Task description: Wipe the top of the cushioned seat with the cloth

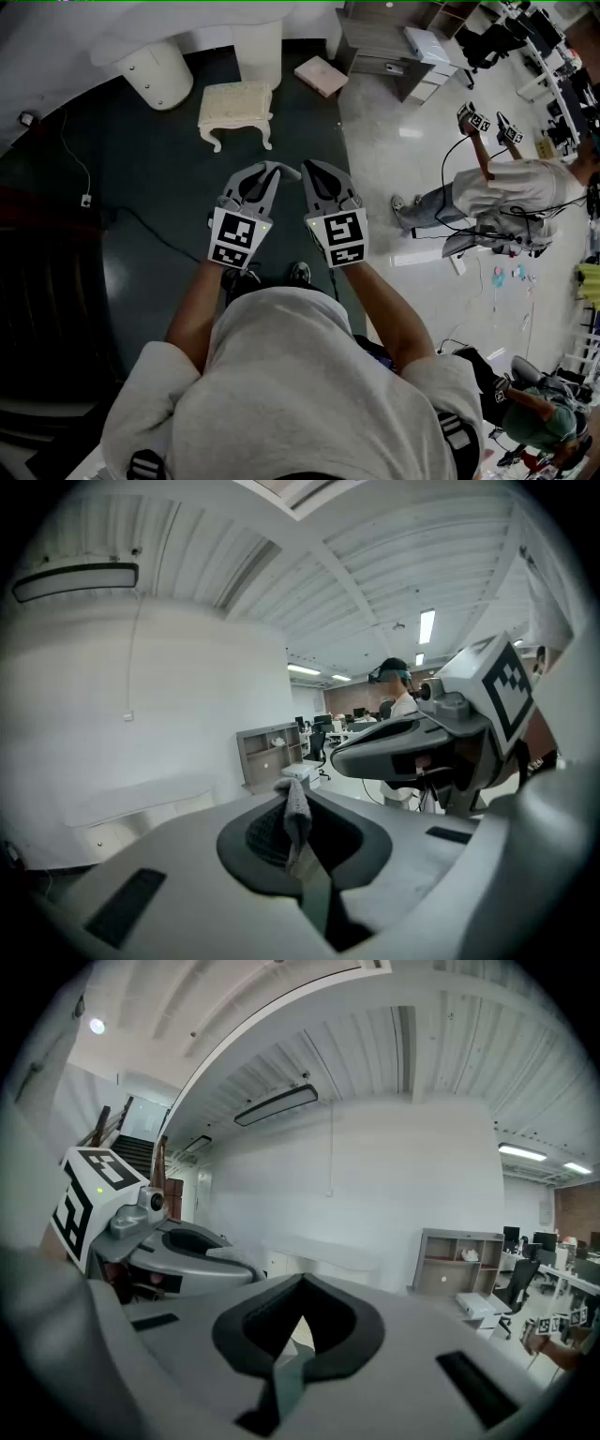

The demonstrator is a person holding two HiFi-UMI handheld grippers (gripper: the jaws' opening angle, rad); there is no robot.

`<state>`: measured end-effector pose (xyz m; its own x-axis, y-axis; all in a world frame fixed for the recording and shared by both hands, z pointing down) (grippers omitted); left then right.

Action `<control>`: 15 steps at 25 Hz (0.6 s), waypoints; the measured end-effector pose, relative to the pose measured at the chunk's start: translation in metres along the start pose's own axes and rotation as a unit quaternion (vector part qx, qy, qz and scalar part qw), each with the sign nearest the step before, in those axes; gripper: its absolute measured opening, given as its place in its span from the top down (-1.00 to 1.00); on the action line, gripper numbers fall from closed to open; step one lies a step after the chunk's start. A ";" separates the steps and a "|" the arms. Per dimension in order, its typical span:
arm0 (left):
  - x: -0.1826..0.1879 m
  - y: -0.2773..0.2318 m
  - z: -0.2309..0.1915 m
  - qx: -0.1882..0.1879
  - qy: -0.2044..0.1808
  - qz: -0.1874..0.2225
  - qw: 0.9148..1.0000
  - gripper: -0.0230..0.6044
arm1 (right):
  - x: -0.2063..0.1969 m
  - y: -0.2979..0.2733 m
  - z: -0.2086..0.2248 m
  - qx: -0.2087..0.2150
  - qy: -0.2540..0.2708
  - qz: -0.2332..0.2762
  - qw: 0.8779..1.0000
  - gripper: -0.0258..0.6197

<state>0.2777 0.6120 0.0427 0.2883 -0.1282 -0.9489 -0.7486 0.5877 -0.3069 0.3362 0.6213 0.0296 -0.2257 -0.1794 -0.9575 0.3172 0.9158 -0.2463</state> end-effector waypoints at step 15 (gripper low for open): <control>-0.031 -0.037 0.026 -0.016 -0.059 -0.054 0.997 0.87 | -0.058 -0.013 0.009 0.132 0.012 -0.031 0.991 0.89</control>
<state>0.3117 0.6152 0.0853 0.4353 -0.0940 -0.8954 -0.7277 0.5487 -0.4115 0.3529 0.6164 0.0869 -0.2736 -0.2196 -0.9364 0.5317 0.7768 -0.3375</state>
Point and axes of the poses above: the fingertips, and each gripper's own axes: y backward along the fingers, z to its right, x out of its top, the point moved 1 cm from there along y, backward along the fingers, and after that the axes turned 5 degrees about y, right-handed, at the moved point
